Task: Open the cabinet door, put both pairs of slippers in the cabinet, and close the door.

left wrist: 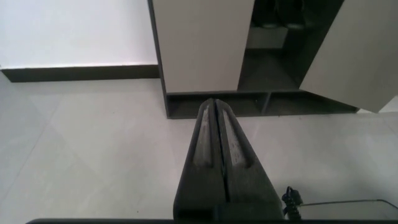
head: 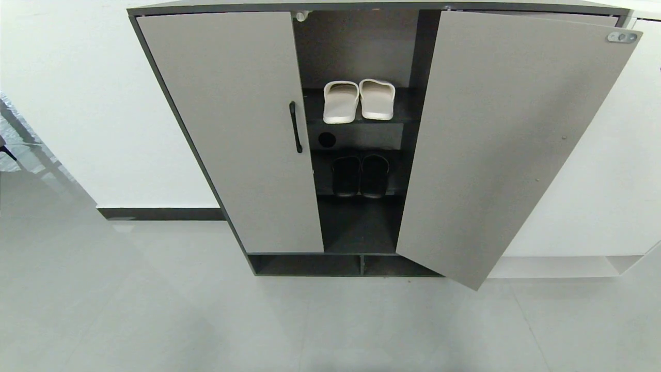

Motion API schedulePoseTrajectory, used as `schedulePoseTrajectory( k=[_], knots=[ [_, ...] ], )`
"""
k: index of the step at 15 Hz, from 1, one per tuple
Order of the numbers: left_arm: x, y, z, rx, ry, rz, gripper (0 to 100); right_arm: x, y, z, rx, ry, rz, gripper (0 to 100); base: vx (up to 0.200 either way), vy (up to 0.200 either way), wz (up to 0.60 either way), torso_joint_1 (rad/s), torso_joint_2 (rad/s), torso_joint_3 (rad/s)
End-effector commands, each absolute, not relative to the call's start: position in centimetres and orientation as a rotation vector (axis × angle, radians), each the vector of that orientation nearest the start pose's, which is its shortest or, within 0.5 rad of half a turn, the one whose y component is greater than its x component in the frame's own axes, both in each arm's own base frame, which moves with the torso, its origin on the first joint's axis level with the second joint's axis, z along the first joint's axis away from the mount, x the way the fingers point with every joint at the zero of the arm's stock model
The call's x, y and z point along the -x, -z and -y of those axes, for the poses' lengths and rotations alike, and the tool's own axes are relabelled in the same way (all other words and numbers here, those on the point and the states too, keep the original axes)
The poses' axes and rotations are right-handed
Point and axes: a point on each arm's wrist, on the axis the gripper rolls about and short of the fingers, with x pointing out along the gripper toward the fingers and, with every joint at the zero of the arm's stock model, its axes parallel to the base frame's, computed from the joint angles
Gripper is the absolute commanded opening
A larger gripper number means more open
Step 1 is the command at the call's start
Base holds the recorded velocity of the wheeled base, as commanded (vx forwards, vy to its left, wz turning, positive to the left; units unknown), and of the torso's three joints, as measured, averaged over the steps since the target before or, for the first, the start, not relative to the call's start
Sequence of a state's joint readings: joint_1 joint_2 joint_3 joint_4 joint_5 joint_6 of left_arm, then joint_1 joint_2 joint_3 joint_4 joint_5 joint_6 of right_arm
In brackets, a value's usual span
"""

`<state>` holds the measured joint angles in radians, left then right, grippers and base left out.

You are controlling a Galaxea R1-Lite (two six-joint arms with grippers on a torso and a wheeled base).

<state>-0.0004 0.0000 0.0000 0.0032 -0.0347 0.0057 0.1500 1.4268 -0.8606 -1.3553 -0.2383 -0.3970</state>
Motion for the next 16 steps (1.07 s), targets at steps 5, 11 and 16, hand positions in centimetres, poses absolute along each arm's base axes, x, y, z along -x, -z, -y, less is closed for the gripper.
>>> schedulePoseTrajectory(
  k=[5,11,16],
  knots=[
    [2.3,-7.5,0.1,-0.006,0.037,-0.004,0,-27.1,-26.3,6.7,0.378,0.512,0.302,0,0.000,0.000,0.00,0.000,0.00,0.000],
    [2.3,-7.5,0.1,-0.006,0.037,-0.004,0,-33.3,-20.9,10.4,0.226,0.033,0.229,0,0.000,0.000,0.00,0.000,0.00,0.000],
    [2.3,-7.5,0.1,-0.006,0.035,-0.004,0,-38.9,-16.9,12.5,0.144,-0.229,0.281,0,0.000,0.000,0.00,0.000,0.00,0.000]
  ],
)
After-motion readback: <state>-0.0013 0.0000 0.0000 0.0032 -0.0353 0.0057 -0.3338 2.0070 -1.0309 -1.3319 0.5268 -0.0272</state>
